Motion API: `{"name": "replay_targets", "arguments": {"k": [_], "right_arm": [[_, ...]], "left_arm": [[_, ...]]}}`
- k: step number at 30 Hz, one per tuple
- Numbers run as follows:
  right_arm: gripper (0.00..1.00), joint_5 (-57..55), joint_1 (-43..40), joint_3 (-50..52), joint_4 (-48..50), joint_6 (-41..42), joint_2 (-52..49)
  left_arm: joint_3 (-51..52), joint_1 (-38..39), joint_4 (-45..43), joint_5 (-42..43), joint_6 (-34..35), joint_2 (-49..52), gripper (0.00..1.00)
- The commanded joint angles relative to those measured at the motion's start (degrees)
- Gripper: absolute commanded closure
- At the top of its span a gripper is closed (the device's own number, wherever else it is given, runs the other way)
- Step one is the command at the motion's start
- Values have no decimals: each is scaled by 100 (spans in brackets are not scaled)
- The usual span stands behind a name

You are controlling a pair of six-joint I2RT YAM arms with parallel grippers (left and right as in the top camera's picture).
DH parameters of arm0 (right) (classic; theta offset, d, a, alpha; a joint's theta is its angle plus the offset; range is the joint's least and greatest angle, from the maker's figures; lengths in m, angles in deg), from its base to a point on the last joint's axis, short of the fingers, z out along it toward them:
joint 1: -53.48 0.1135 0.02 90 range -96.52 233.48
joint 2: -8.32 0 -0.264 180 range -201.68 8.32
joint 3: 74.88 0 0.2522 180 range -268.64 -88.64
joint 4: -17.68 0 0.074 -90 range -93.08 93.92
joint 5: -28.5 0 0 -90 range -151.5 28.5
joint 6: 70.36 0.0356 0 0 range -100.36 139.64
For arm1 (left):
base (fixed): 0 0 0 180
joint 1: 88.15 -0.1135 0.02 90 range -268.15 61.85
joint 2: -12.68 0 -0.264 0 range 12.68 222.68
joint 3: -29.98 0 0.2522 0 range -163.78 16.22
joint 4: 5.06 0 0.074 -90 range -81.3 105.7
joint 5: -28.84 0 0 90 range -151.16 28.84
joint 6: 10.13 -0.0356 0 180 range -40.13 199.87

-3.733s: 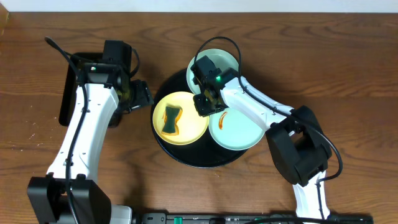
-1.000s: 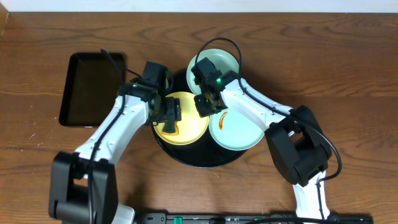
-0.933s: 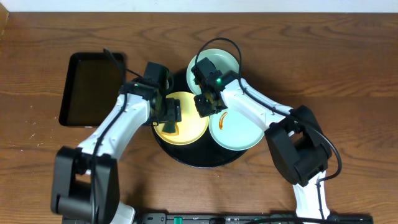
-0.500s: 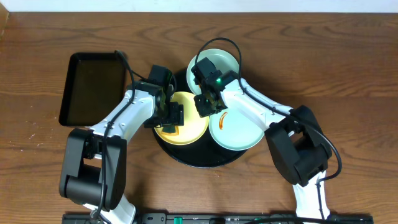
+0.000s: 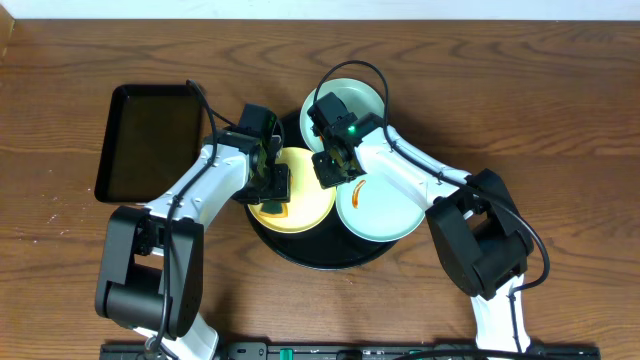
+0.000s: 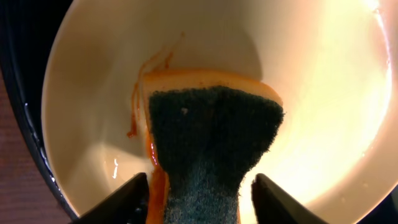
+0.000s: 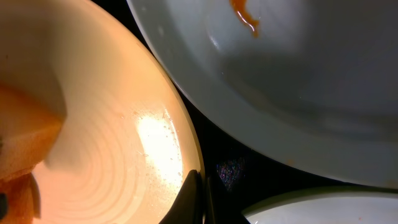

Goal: Clean dirty plates on tray and stack at the side
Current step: 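Scrub the cream plate with the sponge while the right gripper holds it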

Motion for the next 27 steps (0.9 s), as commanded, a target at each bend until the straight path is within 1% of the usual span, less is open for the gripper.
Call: {"name": "replay_targets", "arguments": {"k": [1, 4, 14, 19, 27], "right_arm": [[99, 50, 59, 15, 22, 24, -81], [99, 50, 59, 15, 22, 24, -81], [99, 52, 61, 15, -2, 7, -81], [99, 50, 55, 15, -2, 7, -81], [99, 50, 55, 15, 0, 7, -81]], "left_arm": [[72, 9, -4, 35, -42, 59, 55], [92, 48, -2, 35, -42, 59, 56], [116, 227, -2, 31, -42, 59, 56], [127, 227, 13, -221, -37, 59, 56], [131, 227, 11, -227, -37, 59, 59]]}}
